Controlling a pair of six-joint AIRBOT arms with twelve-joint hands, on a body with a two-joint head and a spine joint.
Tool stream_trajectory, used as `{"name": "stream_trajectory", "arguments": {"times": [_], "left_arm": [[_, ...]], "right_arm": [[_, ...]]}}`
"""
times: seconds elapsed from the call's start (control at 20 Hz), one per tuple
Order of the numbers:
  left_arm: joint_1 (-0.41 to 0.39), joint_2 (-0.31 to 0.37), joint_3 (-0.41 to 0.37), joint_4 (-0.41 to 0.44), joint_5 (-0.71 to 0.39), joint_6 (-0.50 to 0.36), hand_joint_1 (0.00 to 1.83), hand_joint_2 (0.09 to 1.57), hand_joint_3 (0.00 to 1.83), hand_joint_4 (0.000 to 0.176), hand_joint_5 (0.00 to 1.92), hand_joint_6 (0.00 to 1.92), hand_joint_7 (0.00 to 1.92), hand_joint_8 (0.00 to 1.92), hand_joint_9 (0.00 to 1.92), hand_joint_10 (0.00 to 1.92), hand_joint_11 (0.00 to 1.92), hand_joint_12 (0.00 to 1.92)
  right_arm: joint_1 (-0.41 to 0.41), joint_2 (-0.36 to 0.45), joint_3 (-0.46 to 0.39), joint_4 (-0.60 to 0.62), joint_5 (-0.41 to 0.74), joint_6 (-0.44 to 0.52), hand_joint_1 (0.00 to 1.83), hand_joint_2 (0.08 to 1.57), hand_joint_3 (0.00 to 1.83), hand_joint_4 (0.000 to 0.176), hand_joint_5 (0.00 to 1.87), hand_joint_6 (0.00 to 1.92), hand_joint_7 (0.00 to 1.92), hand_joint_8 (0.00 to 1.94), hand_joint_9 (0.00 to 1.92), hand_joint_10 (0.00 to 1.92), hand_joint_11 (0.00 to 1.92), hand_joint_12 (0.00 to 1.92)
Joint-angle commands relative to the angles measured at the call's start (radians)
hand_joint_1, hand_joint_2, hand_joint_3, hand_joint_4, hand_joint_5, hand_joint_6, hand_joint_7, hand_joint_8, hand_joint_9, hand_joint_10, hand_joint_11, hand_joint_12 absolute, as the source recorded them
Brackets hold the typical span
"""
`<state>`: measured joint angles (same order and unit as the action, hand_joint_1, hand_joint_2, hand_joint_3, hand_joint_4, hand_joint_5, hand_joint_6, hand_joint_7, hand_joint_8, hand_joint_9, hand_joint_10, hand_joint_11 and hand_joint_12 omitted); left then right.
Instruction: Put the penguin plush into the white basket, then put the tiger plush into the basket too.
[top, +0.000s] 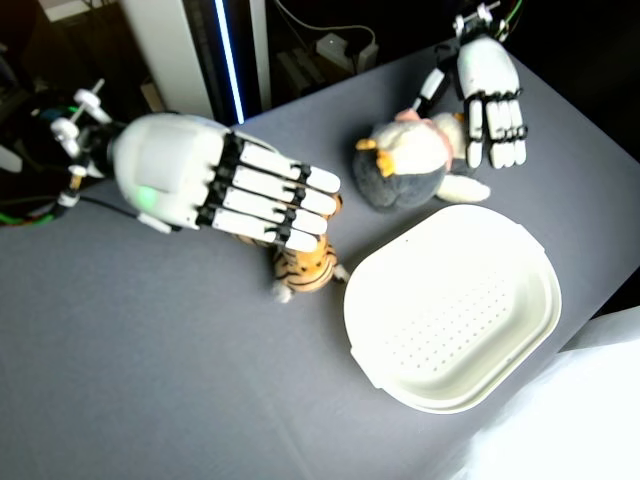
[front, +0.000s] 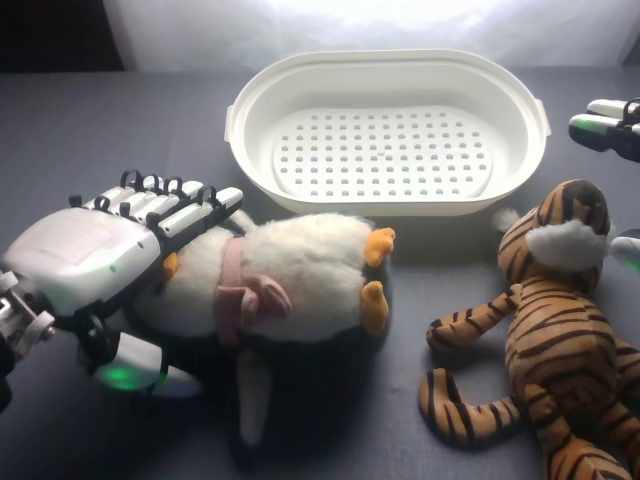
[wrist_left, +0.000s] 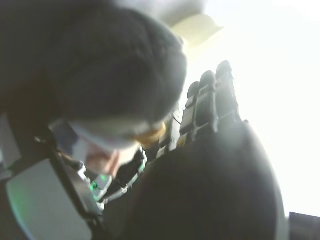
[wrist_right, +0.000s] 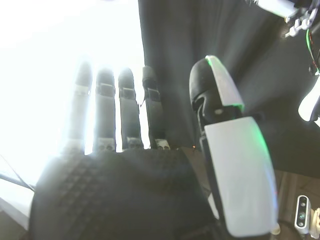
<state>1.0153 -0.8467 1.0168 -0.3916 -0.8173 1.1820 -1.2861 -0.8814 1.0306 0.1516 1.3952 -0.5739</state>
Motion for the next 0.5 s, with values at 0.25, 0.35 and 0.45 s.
{"name": "stream_trajectory", "arguments": {"times": [0.25,0.35,0.45], "left_arm": [[-0.017,-0.039,0.014,-0.016,-0.082,-0.010,1.26,1.06,0.00,0.000,1.35,0.04,0.96,1.23,0.78,1.27,0.56,1.59],[-0.017,-0.024,0.007,0.011,-0.138,-0.068,1.21,1.00,0.00,0.000,1.32,0.35,0.95,1.12,0.70,1.53,0.60,1.79],[-0.012,0.003,-0.010,0.065,-0.219,-0.155,1.21,1.00,0.00,0.000,1.29,0.42,0.87,1.46,0.65,1.80,0.60,1.92]], "right_arm": [[0.010,-0.003,0.005,0.009,0.122,0.008,0.65,1.30,0.00,0.000,0.40,0.01,0.26,0.00,0.26,0.00,0.18,0.33],[0.010,-0.003,0.005,0.010,0.122,0.009,0.61,1.31,0.00,0.000,0.41,0.00,0.27,0.00,0.25,0.00,0.15,0.34],[0.010,-0.003,0.006,0.011,0.122,0.009,0.65,1.31,0.00,0.000,0.42,0.00,0.28,0.00,0.26,0.00,0.14,0.35]]}}
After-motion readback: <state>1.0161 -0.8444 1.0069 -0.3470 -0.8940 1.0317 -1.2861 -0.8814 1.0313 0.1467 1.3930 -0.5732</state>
